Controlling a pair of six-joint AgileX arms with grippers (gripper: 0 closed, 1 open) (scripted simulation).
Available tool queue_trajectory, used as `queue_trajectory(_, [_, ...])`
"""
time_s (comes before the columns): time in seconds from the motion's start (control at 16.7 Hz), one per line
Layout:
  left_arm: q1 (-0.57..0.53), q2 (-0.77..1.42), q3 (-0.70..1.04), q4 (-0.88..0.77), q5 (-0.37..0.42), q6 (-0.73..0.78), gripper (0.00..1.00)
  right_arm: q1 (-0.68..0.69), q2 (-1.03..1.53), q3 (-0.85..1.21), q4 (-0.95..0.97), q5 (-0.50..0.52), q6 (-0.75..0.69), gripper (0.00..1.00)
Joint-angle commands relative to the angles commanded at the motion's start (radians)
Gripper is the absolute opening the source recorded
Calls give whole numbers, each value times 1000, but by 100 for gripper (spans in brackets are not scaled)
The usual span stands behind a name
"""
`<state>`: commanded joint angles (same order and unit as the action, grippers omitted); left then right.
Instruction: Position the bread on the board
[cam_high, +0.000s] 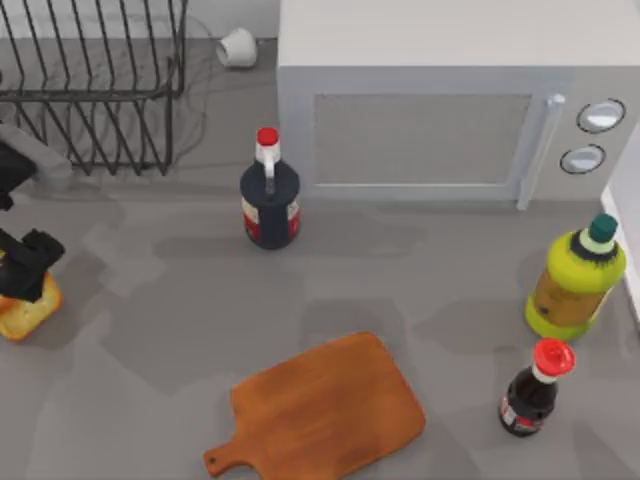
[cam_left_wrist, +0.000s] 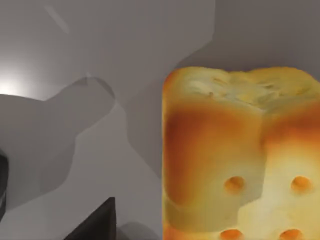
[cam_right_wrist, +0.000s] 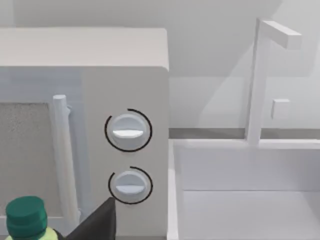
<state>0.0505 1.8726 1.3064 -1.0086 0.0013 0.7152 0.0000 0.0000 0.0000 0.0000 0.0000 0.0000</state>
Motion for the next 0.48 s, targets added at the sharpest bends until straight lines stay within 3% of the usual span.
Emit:
queue_trajectory(0.3, [3,75,-105,191,0,5,100,0,0,0,0,0,0,100])
queue_trajectory(0.48, [4,91,-125,219,0,6,100,0,0,0,0,0,0,100])
